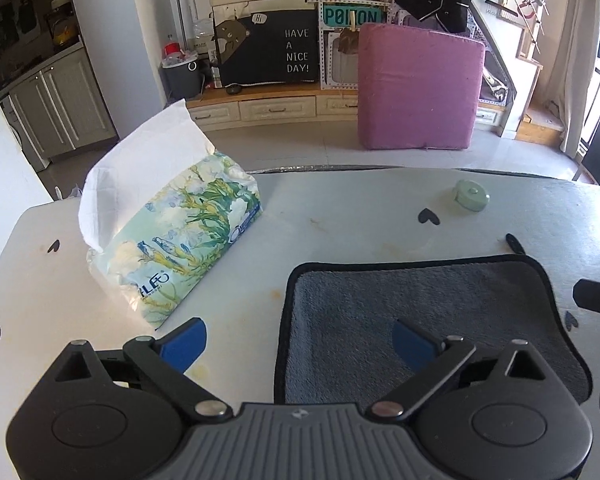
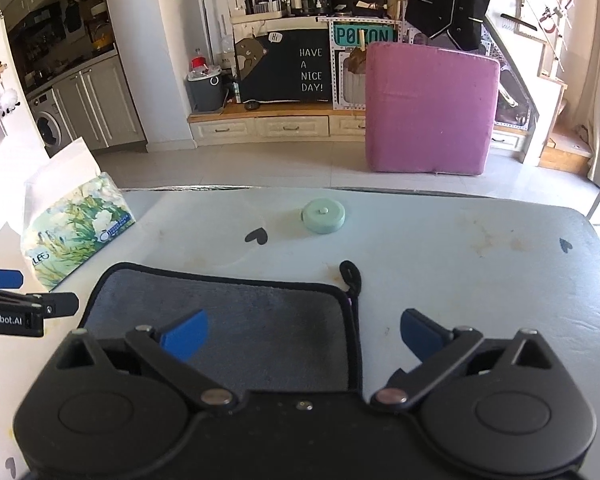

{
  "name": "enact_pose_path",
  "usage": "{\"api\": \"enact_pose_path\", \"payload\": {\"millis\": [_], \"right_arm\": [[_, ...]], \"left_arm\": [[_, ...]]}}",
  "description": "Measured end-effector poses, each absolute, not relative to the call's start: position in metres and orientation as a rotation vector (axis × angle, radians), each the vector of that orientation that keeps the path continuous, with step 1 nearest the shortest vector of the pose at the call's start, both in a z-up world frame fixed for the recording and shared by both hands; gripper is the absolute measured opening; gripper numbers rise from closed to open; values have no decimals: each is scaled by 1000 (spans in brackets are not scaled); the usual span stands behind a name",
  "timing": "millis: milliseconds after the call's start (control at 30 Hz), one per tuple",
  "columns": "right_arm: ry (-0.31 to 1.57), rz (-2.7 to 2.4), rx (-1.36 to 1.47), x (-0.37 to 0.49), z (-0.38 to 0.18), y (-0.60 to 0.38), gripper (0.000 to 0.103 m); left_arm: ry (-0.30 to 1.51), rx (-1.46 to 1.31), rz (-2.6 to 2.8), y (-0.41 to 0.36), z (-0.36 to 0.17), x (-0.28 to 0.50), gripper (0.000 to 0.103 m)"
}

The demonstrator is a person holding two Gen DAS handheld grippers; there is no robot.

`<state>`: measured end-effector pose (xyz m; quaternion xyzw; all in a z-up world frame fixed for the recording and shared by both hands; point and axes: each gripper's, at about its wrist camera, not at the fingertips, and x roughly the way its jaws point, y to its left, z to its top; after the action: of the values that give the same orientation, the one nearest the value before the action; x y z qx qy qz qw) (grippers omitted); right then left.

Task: Fold towel

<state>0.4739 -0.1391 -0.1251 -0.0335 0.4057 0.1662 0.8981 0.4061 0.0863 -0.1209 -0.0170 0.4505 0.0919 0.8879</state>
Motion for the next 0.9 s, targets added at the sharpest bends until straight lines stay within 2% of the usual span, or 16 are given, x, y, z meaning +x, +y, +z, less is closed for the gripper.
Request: {"api": "enact_pose_path", "payload": {"millis": [900], "right_arm": [[752,332,-75,356,-49,-156,103]], "left_arm": [[881,-29,161,59,-51,287,99]]}}
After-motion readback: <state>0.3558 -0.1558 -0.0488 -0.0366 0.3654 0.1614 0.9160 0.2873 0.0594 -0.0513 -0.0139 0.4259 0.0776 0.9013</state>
